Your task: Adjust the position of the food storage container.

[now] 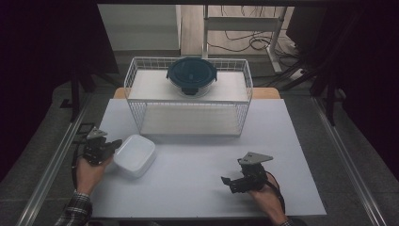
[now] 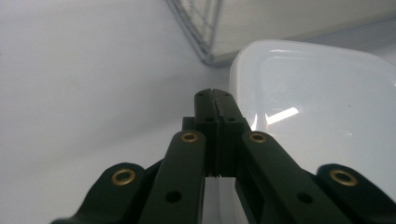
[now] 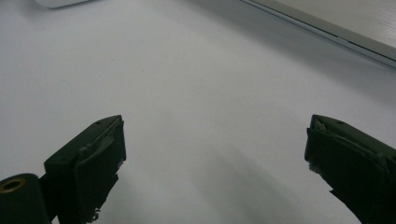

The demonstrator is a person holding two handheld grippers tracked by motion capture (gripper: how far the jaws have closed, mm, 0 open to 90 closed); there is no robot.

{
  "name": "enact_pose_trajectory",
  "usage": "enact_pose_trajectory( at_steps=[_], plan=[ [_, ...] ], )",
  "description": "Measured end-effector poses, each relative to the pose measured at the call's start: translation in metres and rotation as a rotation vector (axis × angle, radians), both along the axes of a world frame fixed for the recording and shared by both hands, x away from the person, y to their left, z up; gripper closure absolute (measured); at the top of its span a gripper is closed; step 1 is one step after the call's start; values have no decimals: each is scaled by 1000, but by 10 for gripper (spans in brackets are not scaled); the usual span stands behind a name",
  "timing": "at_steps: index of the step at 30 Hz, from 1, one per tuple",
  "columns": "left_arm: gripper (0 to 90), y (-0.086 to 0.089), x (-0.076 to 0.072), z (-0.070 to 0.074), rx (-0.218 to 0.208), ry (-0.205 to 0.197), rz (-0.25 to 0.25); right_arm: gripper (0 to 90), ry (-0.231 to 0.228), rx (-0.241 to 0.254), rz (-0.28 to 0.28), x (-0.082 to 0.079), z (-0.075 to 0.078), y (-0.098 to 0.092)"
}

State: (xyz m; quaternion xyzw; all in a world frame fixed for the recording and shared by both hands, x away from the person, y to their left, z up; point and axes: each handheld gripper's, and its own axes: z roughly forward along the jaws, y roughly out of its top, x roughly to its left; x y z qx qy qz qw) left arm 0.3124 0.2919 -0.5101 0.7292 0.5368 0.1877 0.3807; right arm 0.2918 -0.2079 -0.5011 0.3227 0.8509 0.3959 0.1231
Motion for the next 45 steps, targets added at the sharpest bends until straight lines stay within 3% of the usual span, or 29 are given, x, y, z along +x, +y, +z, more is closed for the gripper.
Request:
enact_pose_trajectory(
  at_steps=[8,15,23,28,30,32,38,40,43,45],
  plan=[
    [900,-38,-12,0,-18,-4,-65,50,2,0,4,-1,-1,0],
    [900,-74,-23,3,23,-16,-146,50,1,-9,9,-2,-1,1],
    [900,-97,-29,3,3,-17,-200,50,2,-7,4,-2,-1,1],
    [900,-104,-31,4,4,-18,-235,51,4,0,-1,-1,-2,1],
    [900,-100,-33,7,14,-31,-221,53,-2,3,-6,-1,-1,1],
    [900,-94,-38,8,-4,-39,-199,46,-6,8,-8,-2,-1,1],
    [900,-83,-71,4,-18,-29,-179,0,-53,13,-6,-3,2,8],
    [899,-82,-82,2,-17,-16,-185,0,-61,15,-36,-2,4,10],
    [890,-87,-97,-1,-11,-2,-211,0,-36,27,-93,0,6,13],
    [890,-92,-103,-3,7,8,-227,38,1,33,-73,3,6,15]
  ],
)
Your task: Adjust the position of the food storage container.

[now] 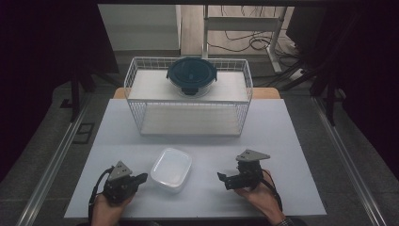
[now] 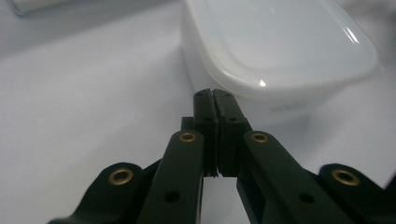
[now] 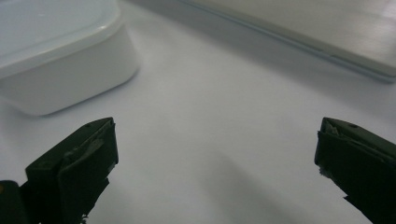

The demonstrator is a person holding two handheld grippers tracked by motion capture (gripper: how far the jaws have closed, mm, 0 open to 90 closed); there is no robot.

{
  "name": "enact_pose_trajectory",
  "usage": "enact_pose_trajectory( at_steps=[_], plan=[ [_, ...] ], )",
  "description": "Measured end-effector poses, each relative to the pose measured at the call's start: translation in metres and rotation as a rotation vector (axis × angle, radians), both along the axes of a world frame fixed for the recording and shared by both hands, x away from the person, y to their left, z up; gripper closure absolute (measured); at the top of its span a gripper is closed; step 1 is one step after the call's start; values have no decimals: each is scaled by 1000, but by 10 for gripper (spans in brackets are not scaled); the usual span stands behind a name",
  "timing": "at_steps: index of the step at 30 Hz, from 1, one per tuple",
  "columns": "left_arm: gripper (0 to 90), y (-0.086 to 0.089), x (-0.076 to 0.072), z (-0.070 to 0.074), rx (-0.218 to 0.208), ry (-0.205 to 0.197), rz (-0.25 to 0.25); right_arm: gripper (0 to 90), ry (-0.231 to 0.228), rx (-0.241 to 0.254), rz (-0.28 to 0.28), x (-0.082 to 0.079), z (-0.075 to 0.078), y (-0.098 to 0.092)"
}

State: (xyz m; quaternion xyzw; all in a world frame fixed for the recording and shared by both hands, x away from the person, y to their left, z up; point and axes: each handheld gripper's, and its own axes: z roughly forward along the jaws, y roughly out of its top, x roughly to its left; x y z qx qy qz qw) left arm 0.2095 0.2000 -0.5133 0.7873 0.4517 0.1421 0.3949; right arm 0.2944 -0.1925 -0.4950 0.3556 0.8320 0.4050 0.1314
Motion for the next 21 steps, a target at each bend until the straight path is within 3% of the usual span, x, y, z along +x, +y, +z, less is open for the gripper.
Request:
enact_pose_trajectory(
  at_steps=[1,2,3,7,10,13,17,21],
  plan=[
    [890,-2,-1,-1,5,4,-8,99,17,-8,1,1,1,2],
    [890,-4,-2,-2,6,11,-17,288,26,-7,25,3,2,7],
    [890,-6,-1,-2,8,20,-22,288,26,-7,25,3,2,7],
    [889,-10,-2,-4,-30,53,-41,661,25,-27,113,9,6,23],
    [889,-15,-3,-6,-18,65,-58,828,26,-45,166,18,5,38],
    [892,-19,2,-8,-20,73,-58,887,31,-56,181,30,4,58],
    [892,-24,9,-8,0,68,-66,896,30,-53,208,50,3,82],
    [892,-26,23,-10,25,68,-71,897,32,-46,223,69,-3,94]
  ],
)
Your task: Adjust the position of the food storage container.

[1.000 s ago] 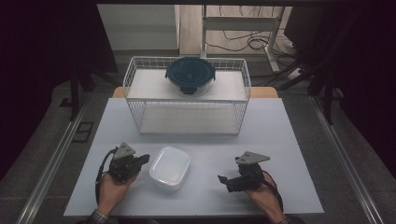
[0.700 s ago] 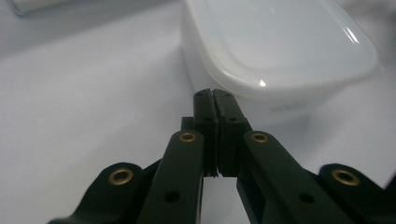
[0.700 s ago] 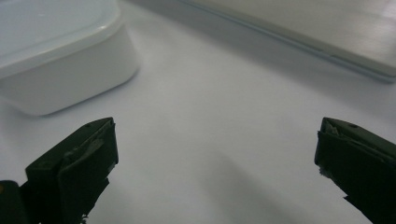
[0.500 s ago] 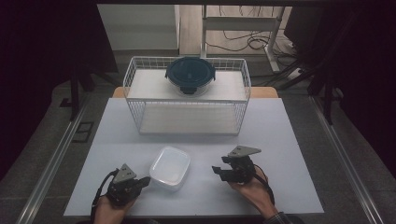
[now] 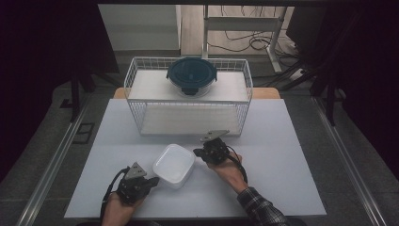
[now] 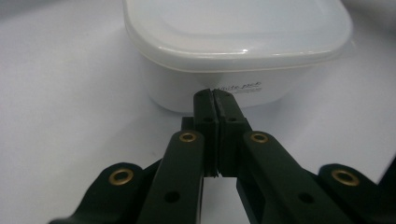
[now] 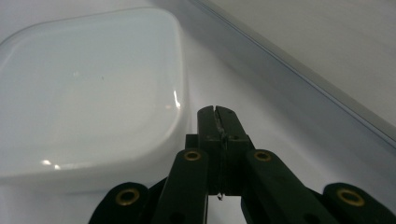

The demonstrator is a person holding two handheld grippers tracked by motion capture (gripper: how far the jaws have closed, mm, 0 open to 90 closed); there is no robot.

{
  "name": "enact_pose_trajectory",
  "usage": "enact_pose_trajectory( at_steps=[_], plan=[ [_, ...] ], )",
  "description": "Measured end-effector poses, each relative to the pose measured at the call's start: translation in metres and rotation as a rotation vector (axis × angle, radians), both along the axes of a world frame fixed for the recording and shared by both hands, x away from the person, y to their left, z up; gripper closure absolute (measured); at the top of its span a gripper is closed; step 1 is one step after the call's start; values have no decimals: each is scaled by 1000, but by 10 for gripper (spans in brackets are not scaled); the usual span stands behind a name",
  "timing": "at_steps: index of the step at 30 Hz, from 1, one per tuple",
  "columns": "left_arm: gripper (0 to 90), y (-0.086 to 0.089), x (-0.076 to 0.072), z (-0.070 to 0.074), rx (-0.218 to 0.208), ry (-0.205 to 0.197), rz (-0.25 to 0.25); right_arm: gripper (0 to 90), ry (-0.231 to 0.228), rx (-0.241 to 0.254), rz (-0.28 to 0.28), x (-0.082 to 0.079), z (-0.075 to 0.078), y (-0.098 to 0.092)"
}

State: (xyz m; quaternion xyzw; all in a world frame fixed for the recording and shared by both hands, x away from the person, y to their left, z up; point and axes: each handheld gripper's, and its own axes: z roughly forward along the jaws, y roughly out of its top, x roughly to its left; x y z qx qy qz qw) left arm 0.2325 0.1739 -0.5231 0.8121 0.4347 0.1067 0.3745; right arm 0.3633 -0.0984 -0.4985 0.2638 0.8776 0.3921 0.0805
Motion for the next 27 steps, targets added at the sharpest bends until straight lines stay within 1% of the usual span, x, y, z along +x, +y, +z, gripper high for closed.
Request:
enact_pose_trajectory(
  at_steps=[2,5,6,8,9,10,11,13,15,18,19,21,23,25,27],
  plan=[
    [891,0,9,-1,10,6,6,898,3,-6,1,6,-3,1],
    [889,3,21,-2,-17,26,7,897,28,1,8,9,-4,-4],
    [888,3,25,-3,-18,31,6,897,26,2,8,9,-4,-7],
    [890,2,30,-4,-21,42,0,897,34,1,2,4,-4,-11],
    [892,0,34,-4,-14,39,1,895,35,-11,3,-2,-5,-14],
    [894,0,34,-4,-14,39,1,895,35,-11,3,-2,-5,-14],
    [894,-1,37,-4,-12,40,-5,895,36,-15,-2,-6,-5,-16],
    [895,-4,41,-3,-5,35,-11,894,43,-13,-23,-11,-6,-20],
    [895,-7,46,-3,-9,37,-21,889,41,-7,-37,-16,-4,-26],
    [896,-14,52,-2,-6,31,-34,888,45,-15,-60,-24,-2,-34],
    [897,-16,53,-2,1,27,-45,888,45,-16,-64,-27,-1,-37],
    [897,-21,55,-2,-11,27,-57,888,46,-18,-74,-33,-1,-43],
    [897,-26,56,-1,-13,25,-77,886,49,-15,-83,-38,0,-50],
    [897,-30,57,-1,-12,21,-83,886,58,-13,-97,-46,1,-58],
    [897,-33,58,0,-15,20,-90,886,55,-15,-101,-49,1,-60]
  ],
)
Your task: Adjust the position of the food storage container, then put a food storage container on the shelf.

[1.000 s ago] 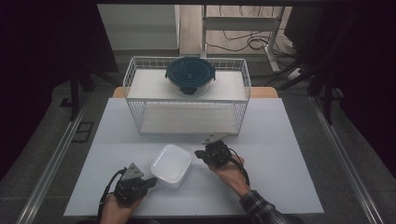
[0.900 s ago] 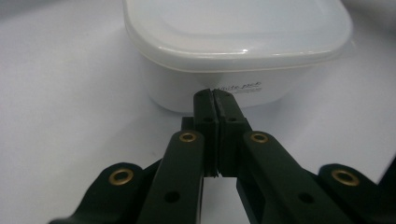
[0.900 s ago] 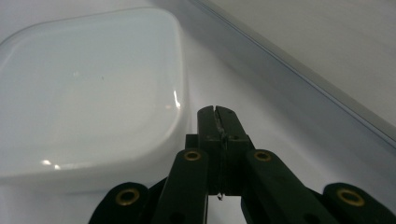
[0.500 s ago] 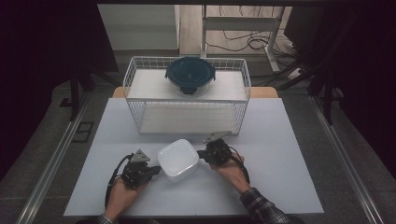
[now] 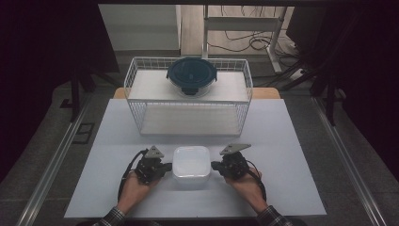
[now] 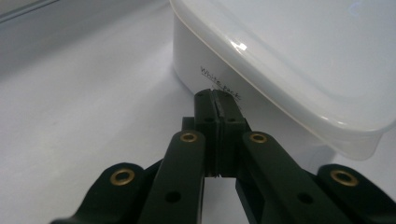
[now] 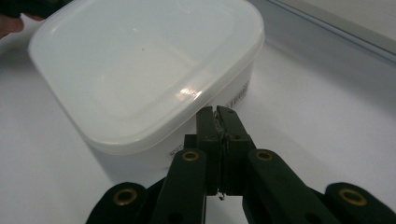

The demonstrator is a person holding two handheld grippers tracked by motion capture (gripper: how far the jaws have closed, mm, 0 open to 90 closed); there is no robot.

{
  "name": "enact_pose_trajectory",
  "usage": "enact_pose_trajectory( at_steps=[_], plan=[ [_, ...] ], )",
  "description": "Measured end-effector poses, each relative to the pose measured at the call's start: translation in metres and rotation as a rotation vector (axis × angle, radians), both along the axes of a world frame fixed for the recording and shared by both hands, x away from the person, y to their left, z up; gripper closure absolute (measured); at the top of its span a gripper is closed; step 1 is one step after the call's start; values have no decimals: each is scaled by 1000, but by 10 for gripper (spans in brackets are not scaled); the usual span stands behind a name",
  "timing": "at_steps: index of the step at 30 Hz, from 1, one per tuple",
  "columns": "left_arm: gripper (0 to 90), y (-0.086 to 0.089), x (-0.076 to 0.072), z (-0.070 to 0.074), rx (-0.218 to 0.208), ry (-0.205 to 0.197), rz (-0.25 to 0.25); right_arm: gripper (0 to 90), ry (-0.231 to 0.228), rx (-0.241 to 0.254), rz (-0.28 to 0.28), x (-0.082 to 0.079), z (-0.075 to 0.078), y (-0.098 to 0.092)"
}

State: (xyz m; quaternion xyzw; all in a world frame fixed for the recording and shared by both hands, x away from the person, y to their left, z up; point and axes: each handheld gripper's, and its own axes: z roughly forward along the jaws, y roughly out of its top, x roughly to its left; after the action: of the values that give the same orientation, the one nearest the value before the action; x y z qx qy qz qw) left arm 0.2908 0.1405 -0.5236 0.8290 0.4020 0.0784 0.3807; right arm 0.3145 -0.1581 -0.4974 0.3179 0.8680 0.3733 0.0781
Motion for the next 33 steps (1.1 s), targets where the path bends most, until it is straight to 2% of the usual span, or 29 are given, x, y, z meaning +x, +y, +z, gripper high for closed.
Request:
enact_pose_trajectory(
  at_steps=[3,5,7,8,9,11,13,15,17,19,21,26,29,33],
  plan=[
    [897,-2,-1,0,-10,2,-8,869,-4,-2,-6,-4,0,-5],
    [865,1,-3,3,-6,0,31,845,-4,-8,-13,-4,0,-8],
    [767,8,-7,6,9,-24,64,813,-40,-31,-36,-4,2,-15],
    [616,12,-8,7,4,-23,69,727,-43,-11,-58,-3,5,-25],
    [616,16,-8,7,-2,-18,65,727,-43,-11,-58,-3,5,-25],
    [477,21,-10,5,-9,-22,63,613,-41,20,-79,-3,6,-33],
    [374,24,-10,5,-14,-12,55,516,-41,37,-97,-2,7,-37],
    [303,27,-11,8,-33,-24,64,446,-47,52,-106,-2,10,-37],
    [245,30,-10,12,-58,-20,83,388,-44,51,-97,-3,12,-36],
    [240,31,-10,16,-79,-16,90,357,-57,59,-95,-4,14,-35],
    [239,31,-10,19,-85,-14,90,341,-49,61,-87,-5,16,-34],
    [219,26,-6,28,-124,-18,51,338,-43,99,-73,-5,22,-28],
    [226,18,0,34,-123,-37,26,327,-25,135,-61,-3,26,-20],
    [219,5,11,35,-125,-37,-1,320,-17,140,-53,1,27,-11]
  ],
)
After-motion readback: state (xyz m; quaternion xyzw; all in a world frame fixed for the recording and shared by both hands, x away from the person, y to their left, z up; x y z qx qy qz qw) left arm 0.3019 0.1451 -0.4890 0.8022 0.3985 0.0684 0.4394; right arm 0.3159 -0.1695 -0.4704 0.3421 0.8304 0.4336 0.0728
